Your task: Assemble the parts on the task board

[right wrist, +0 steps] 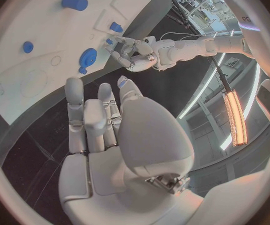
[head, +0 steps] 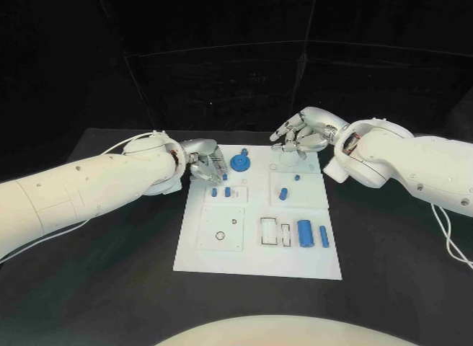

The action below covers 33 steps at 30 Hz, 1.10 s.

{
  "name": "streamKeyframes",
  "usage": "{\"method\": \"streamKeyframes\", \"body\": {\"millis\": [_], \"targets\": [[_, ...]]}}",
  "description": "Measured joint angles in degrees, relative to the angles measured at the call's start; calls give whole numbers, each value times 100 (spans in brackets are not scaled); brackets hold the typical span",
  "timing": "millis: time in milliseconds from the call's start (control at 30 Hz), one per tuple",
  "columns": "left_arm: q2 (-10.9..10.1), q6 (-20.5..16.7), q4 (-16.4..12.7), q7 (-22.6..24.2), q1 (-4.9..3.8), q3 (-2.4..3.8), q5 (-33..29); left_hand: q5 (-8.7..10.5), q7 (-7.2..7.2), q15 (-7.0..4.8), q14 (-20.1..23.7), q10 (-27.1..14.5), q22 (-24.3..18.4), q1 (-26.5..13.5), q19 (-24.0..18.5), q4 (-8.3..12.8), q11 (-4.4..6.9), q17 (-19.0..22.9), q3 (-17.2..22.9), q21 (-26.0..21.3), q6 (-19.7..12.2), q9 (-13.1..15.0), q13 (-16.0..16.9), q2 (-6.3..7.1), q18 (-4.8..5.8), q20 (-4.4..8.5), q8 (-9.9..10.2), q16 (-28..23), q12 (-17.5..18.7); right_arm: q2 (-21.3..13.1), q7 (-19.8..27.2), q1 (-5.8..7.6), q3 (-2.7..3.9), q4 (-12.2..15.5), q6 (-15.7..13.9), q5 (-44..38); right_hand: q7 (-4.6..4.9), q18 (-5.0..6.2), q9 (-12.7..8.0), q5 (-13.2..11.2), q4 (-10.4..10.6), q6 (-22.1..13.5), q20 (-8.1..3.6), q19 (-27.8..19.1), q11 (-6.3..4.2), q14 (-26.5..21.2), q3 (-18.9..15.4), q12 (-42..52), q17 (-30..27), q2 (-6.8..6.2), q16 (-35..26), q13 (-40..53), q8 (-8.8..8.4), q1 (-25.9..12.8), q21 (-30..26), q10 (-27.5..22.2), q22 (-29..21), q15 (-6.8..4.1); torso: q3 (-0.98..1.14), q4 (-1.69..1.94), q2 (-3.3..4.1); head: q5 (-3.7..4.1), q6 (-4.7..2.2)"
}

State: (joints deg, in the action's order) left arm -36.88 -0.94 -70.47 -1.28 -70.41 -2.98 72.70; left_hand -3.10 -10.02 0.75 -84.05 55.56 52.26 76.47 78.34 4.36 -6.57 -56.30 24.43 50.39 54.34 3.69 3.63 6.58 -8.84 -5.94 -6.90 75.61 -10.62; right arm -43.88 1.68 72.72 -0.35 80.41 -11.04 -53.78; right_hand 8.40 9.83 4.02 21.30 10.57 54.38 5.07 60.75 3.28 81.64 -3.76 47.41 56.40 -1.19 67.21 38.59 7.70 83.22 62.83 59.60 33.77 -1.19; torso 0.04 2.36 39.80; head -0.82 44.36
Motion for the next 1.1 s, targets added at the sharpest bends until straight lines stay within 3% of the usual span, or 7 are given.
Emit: {"method": "streamKeyframes", "body": {"millis": [133, 200, 300, 467, 667, 833, 1100], "targets": [[-248, -62, -184, -6, -29, 7, -263, 0, -45, 21, 20, -213, -35, 0, 10, 48, -39, 42, -48, -51, -45, 0, 0, 0, 0, -31, 45, 0, 84, -36, -12, 0, 0, -53, -32, -11, 10, 0, 5, -56, 10, -3, -1, -92, 39, -120, 258, -942, -862, -31, -843, -873, 140, 176, -451, -80, -452, 16, -1, 7, -5, 2, -10], [-367, -108, -259, -7, -69, 24, -480, 0, -62, 38, 3, -301, -49, 0, -10, 71, -68, 64, -71, -66, -62, 4, 0, 0, 0, -52, 52, -22, 87, -69, -28, 0, 0, -68, -62, -53, 15, 0, 17, -353, -46, 106, 2, -20, 41, -140, 424, -1342, -1120, 8, -1091, -1194, 197, 360, -522, -221, -511, -4, -2, 10, -7, 5, -16], [-535, -211, -364, -1, -107, 56, -869, 0, -62, 61, 20, -337, -76, 1, -10, 55, -70, 85, -87, -102, -62, 7, 0, 0, 0, -52, 62, -22, 87, -147, -82, 0, 0, -78, -103, -212, 3, 0, 18, -681, -131, 297, -5, 116, 61, -73, 738, -2034, -1259, -20, -1265, -1842, 270, 549, -561, -84, -572, 38, -4, 10, -7, 13, -26], [-743, -463, -479, 115, -117, 71, -1664, 0, -69, 61, 21, 19, -126, -25, -10, 22, -36, 128, -151, -170, 65, 43, 64, -31, 0, -52, -15, -22, -129, -282, -218, 0, -1, -47, -118, -737, -42, -1, -2, -700, -256, 500, -26, 299, 31, 88, 1109, -2684, -1089, -163, -1173, -2477, 272, 624, -507, 293, -459, -5, -5, 4, -8, 60, -53], [-912, -850, -710, 647, -124, 77, -3377, 0, 50, -54, 181, 653, -575, -41, -250, -3, 108, 563, -126, -698, 429, 93, 153, -124, -18, -18, -246, -261, -532, -439, -510, -101, -4, 156, -40, -1801, -54, -1, -11, -729, -296, 566, -27, 460, 29, 149, 1321, -3065, -919, -331, -1015, -2806, 272, 501, -270, 450, -102, -4, 0, -10, -5, 258, -108], [-980, -946, -855, 1064, -121, 77, -4836, 0, 111, -102, 377, 773, -924, -68, -460, -3, 196, 1047, -126, -1129, 525, 105, 168, -151, -91, 49, -333, -529, -627, -478, -774, -189, -8, 280, 64, -2608, -60, -1, -15, -762, -242, 622, -27, 459, 44, 170, 1375, -3241, -947, -468, -1014, -2947, 226, 365, -254, 436, -117, 17, 1, -9, -2, 445, -161], [-1029, -935, -1028, 1550, -80, 71, -6269, 0, 111, -114, 442, 773, -974, -68, -501, -3, 196, 1261, -126, -1198, 525, 104, 167, -151, -90, 52, -358, -642, -665, -430, -1090, -325, -7, 305, 172, -3457, 25, -2, -26, -830, -201, 536, 16, 452, 169, 164, 1416, -3505, -978, -620, -1015, -3180, 51, 212, -281, 167, -173, 63, -1, 0, 2, 578, -208]]}}
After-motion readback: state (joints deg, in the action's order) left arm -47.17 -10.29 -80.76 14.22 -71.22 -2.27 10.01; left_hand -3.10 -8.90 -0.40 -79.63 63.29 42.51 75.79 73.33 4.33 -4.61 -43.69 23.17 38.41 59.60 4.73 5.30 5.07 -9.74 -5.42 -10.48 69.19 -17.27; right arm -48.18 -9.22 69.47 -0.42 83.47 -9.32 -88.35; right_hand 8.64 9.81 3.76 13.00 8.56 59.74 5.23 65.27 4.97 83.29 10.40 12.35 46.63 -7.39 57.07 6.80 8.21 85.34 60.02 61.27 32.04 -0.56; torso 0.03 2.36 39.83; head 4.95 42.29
